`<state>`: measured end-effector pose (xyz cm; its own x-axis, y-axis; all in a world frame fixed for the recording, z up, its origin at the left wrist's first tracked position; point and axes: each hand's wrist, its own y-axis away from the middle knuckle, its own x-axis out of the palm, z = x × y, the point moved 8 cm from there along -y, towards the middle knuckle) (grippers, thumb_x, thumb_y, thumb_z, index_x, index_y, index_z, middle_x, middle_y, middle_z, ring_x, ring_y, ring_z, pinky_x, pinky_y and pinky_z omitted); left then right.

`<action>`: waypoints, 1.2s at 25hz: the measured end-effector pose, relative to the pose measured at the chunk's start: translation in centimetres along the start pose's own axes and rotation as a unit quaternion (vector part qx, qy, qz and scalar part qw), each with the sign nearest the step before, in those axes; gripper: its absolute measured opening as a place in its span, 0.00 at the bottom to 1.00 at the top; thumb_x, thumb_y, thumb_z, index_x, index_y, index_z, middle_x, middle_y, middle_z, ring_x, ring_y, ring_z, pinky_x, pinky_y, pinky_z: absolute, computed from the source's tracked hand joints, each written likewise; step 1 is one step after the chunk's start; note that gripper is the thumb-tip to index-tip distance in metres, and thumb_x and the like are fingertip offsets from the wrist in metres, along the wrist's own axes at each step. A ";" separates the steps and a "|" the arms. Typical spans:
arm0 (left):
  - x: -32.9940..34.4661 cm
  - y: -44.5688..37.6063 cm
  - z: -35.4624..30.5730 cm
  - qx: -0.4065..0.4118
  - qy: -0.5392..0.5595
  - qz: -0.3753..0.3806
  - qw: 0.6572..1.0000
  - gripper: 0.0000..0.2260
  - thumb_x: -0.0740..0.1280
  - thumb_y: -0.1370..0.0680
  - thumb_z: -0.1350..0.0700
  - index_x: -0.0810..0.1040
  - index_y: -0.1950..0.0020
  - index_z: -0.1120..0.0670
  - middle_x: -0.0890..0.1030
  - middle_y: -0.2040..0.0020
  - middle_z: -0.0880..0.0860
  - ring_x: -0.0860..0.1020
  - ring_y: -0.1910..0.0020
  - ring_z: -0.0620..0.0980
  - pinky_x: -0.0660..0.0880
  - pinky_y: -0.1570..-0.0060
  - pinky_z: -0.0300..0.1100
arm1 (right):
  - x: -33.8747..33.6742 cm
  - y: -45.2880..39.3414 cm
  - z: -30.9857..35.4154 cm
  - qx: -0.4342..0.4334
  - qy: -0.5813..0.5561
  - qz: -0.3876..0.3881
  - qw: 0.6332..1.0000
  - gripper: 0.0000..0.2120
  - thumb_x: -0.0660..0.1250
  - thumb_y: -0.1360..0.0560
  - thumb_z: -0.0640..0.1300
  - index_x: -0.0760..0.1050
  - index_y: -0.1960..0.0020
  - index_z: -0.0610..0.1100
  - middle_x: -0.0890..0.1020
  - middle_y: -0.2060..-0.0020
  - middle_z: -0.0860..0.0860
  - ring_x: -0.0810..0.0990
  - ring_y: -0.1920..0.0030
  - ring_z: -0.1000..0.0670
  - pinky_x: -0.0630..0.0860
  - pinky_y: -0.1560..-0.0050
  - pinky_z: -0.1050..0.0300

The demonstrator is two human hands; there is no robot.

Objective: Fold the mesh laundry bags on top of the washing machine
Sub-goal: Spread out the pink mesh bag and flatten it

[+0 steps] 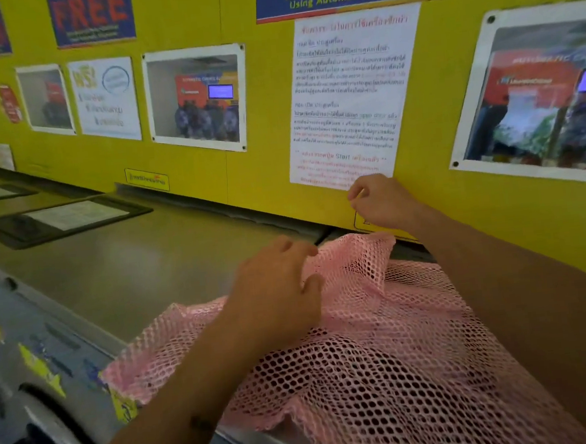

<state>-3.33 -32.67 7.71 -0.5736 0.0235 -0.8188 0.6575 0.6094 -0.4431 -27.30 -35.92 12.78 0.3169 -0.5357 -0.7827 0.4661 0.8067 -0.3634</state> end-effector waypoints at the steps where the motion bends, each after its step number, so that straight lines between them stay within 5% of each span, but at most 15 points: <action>1: 2.2 -0.3 0.2 -0.010 0.007 0.077 0.997 0.27 0.61 0.25 0.41 0.62 0.27 0.45 0.65 0.26 0.51 0.65 0.29 0.53 0.63 0.30 0.55 | -0.2 0.2 0.4 -0.008 0.024 0.015 1.000 0.12 0.61 0.26 0.38 0.79 0.47 0.47 0.82 0.49 0.46 0.81 0.57 0.49 0.76 0.60 0.56; 3: 5.9 0.0 1.2 -0.025 -0.032 0.234 0.971 0.32 0.58 0.27 0.33 0.58 0.25 0.41 0.56 0.22 0.49 0.59 0.24 0.54 0.58 0.28 0.59 | 0.4 1.4 1.3 -0.041 0.076 0.073 0.994 0.16 0.59 0.25 0.36 0.81 0.43 0.45 0.80 0.41 0.47 0.79 0.45 0.48 0.73 0.52 0.58; 5: 6.9 0.2 1.8 -0.012 -0.031 0.282 0.959 0.31 0.55 0.28 0.31 0.62 0.26 0.40 0.58 0.22 0.47 0.62 0.25 0.52 0.59 0.28 0.58 | 3.4 3.0 1.0 -0.058 0.146 0.183 0.971 0.16 0.58 0.22 0.37 0.81 0.41 0.42 0.79 0.38 0.48 0.76 0.37 0.46 0.73 0.42 0.55; 8: 5.9 0.0 1.6 -0.001 0.024 0.260 0.965 0.29 0.56 0.29 0.33 0.70 0.30 0.42 0.68 0.27 0.45 0.70 0.31 0.48 0.65 0.31 0.54 | 6.6 3.8 -1.0 -0.013 0.241 0.261 0.935 0.17 0.56 0.22 0.42 0.80 0.44 0.36 0.81 0.41 0.41 0.78 0.41 0.38 0.75 0.40 0.43; 12: 4.1 0.1 1.2 0.026 -0.014 0.169 0.985 0.22 0.60 0.27 0.38 0.70 0.33 0.40 0.69 0.31 0.46 0.71 0.35 0.50 0.64 0.32 0.60 | 8.0 2.2 -0.7 -0.011 0.338 0.223 0.914 0.13 0.56 0.26 0.49 0.73 0.63 0.44 0.79 0.60 0.46 0.77 0.59 0.46 0.74 0.55 0.49; 15: 4.6 0.3 1.7 0.016 -0.025 0.181 0.983 0.29 0.59 0.25 0.38 0.57 0.25 0.41 0.64 0.25 0.49 0.67 0.29 0.54 0.60 0.30 0.62 | 11.3 1.7 0.0 -0.029 0.329 0.283 0.900 0.20 0.52 0.24 0.50 0.78 0.43 0.45 0.80 0.41 0.45 0.77 0.42 0.42 0.72 0.40 0.43; 18: 5.9 -1.0 3.5 -0.049 -0.073 0.244 0.966 0.39 0.55 0.27 0.30 0.45 0.22 0.43 0.54 0.20 0.52 0.58 0.24 0.57 0.55 0.29 0.65 | 10.3 1.0 1.5 -0.032 0.194 0.231 0.953 0.25 0.52 0.20 0.48 0.61 0.24 0.48 0.62 0.23 0.48 0.60 0.24 0.43 0.58 0.25 0.43; 20: 6.5 -2.6 5.5 -0.089 -0.122 0.264 0.953 0.42 0.51 0.29 0.26 0.50 0.22 0.47 0.52 0.20 0.53 0.55 0.23 0.59 0.51 0.29 0.67 | 7.8 1.1 2.0 -0.024 0.169 0.197 0.965 0.25 0.54 0.22 0.48 0.62 0.24 0.51 0.62 0.23 0.49 0.60 0.24 0.44 0.57 0.25 0.42; 24: 6.8 -5.4 9.5 -0.119 -0.125 0.289 0.942 0.45 0.44 0.34 0.23 0.59 0.24 0.46 0.55 0.21 0.57 0.56 0.24 0.60 0.52 0.28 0.65 | 3.2 5.0 1.5 -0.017 0.246 0.256 0.935 0.20 0.60 0.22 0.48 0.71 0.30 0.48 0.71 0.30 0.50 0.70 0.32 0.46 0.67 0.32 0.47; 28: 4.8 -6.8 8.8 -0.099 -0.218 0.187 0.953 0.28 0.51 0.23 0.38 0.60 0.24 0.47 0.54 0.21 0.57 0.52 0.23 0.59 0.44 0.31 0.73 | -0.4 11.6 -2.9 0.050 0.373 0.333 0.865 0.25 0.56 0.19 0.57 0.67 0.27 0.45 0.68 0.27 0.47 0.68 0.29 0.46 0.64 0.30 0.49; 30: 5.2 -6.8 6.1 -0.055 -0.151 0.171 0.972 0.26 0.54 0.22 0.39 0.60 0.25 0.45 0.56 0.21 0.56 0.54 0.23 0.59 0.47 0.30 0.70 | -2.1 14.1 -6.4 0.103 0.387 0.333 0.854 0.33 0.52 0.22 0.65 0.64 0.25 0.45 0.65 0.25 0.47 0.66 0.27 0.46 0.63 0.28 0.48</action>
<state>-7.79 -41.54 4.25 -0.1498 0.0170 -0.9886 0.7186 0.6886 -0.0971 -26.72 -21.79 6.08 -0.0353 0.4138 -0.9097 0.5558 0.7646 0.3262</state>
